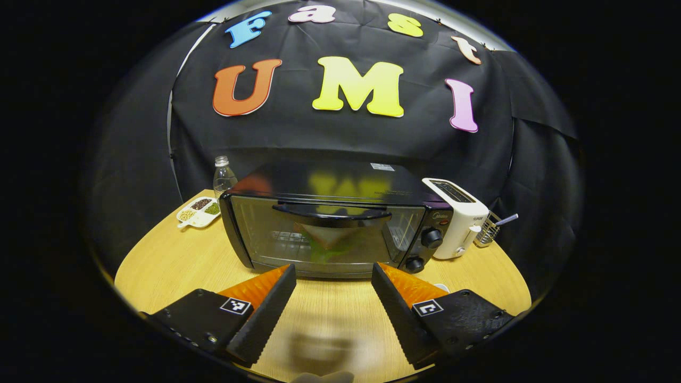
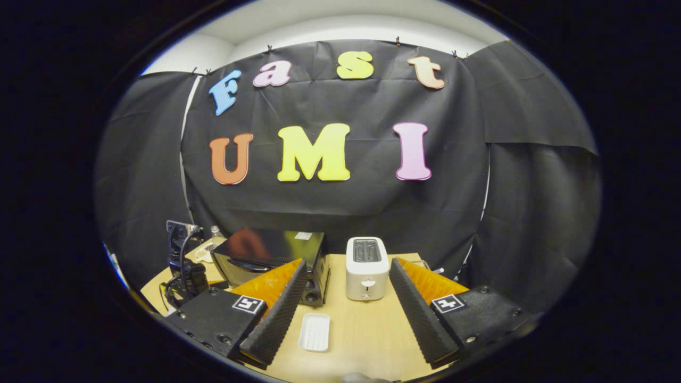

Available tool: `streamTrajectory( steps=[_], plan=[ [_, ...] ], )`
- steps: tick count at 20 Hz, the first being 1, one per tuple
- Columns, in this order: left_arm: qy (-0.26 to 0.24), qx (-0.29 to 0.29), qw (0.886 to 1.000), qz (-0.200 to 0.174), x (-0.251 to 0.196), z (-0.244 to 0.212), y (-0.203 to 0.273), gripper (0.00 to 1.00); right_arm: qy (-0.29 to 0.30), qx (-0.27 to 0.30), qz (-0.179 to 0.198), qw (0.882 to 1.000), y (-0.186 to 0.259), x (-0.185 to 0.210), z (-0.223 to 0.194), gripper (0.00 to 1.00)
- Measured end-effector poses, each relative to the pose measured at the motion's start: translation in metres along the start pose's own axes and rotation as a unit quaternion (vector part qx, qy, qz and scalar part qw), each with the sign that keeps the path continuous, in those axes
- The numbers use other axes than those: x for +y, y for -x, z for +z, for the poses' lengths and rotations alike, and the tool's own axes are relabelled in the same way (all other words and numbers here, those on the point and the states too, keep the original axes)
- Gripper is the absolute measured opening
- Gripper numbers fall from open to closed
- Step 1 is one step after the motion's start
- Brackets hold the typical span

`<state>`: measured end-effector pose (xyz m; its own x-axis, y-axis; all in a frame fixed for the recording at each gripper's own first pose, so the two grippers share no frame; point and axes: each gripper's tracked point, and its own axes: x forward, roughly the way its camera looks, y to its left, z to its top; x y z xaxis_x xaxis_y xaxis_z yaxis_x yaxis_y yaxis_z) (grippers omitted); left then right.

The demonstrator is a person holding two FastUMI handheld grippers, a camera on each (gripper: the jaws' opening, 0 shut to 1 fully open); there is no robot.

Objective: Open the electric oven with the left hand, put the food in, and close the electric oven.

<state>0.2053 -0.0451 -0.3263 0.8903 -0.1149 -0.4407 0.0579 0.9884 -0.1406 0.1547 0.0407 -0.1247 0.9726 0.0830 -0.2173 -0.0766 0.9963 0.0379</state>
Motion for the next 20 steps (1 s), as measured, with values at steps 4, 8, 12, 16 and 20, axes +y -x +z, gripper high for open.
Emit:
streamTrajectory(
  steps=[4, 8, 12, 16, 20],
  plan=[
    [-0.006, -0.039, 0.999, 0.023, 0.013, 0.029, 0.024, 0.94, -0.003, -0.008, 0.009, 1.000, 0.005, 0.009, 0.009, 0.91],
    [-0.019, -0.112, 0.993, 0.034, 0.022, 0.090, 0.076, 0.94, 0.008, -0.028, 0.013, 0.999, 0.015, 0.016, 0.028, 0.90],
    [-0.049, -0.175, 0.982, 0.045, 0.032, 0.149, 0.142, 0.94, 0.010, -0.040, 0.019, 0.999, 0.024, 0.023, 0.043, 0.91],
    [-0.052, -0.220, 0.973, 0.056, 0.038, 0.196, 0.202, 0.94, 0.003, -0.063, 0.017, 0.998, 0.040, 0.025, 0.064, 0.90],
    [-0.048, -0.235, 0.969, 0.064, 0.049, 0.226, 0.250, 0.94, 0.009, -0.080, 0.007, 0.997, 0.059, 0.026, 0.081, 0.99]
  ],
)
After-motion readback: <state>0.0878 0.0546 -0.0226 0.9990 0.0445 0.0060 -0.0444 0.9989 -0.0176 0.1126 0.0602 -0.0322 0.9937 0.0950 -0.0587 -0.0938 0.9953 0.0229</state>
